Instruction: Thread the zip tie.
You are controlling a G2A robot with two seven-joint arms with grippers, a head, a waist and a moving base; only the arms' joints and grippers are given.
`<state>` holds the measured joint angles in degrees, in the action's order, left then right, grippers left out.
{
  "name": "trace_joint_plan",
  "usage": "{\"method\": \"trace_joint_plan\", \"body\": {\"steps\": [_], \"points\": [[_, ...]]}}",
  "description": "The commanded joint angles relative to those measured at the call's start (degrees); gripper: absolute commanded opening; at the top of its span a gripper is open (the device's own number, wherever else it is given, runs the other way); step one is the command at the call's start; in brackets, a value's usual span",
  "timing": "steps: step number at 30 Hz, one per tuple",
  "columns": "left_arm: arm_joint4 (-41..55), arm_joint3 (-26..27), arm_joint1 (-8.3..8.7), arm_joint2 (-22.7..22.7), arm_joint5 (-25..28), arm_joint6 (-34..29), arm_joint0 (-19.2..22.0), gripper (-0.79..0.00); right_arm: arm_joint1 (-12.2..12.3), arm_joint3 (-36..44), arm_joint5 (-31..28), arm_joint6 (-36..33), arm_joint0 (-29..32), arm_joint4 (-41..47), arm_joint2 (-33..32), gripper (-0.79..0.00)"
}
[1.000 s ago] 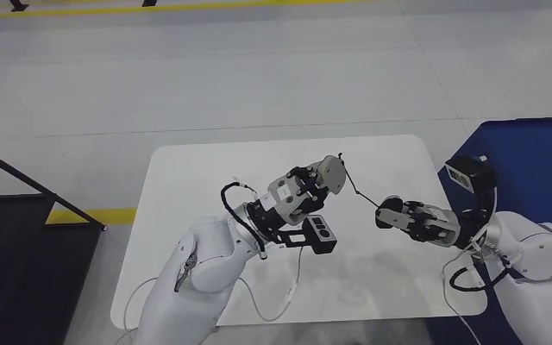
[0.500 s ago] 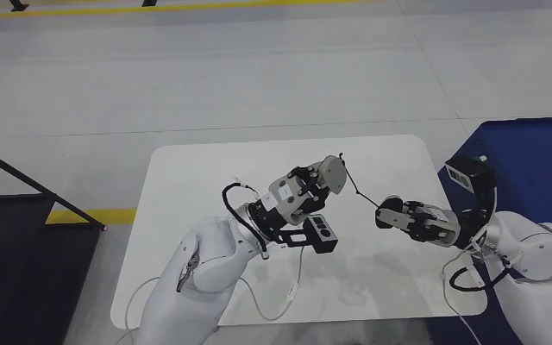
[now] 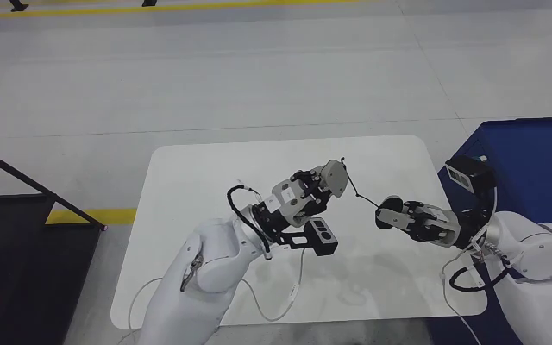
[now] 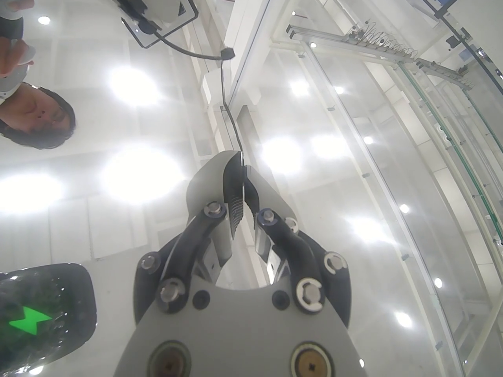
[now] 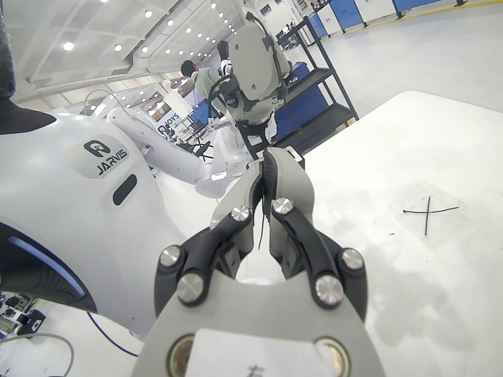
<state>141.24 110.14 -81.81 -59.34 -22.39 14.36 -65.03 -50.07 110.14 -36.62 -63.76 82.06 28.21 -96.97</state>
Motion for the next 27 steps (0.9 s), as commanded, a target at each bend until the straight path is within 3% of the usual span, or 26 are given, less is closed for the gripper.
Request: {"method": "trace_joint_plan", "body": {"steps": [1, 27], "points": [[0.0, -0.2, -0.04, -0.1, 0.1, -0.3, 0.2, -0.785, 0.0, 0.0, 0.0, 0.0, 0.0, 0.0, 0.0, -0.785], [-0.6, 1.4, -0.36, -0.1, 1.7, -0.8, 0.8, -0.785, 0.0, 0.0, 0.0, 0.0, 0.0, 0.0, 0.0, -0.785]]}}
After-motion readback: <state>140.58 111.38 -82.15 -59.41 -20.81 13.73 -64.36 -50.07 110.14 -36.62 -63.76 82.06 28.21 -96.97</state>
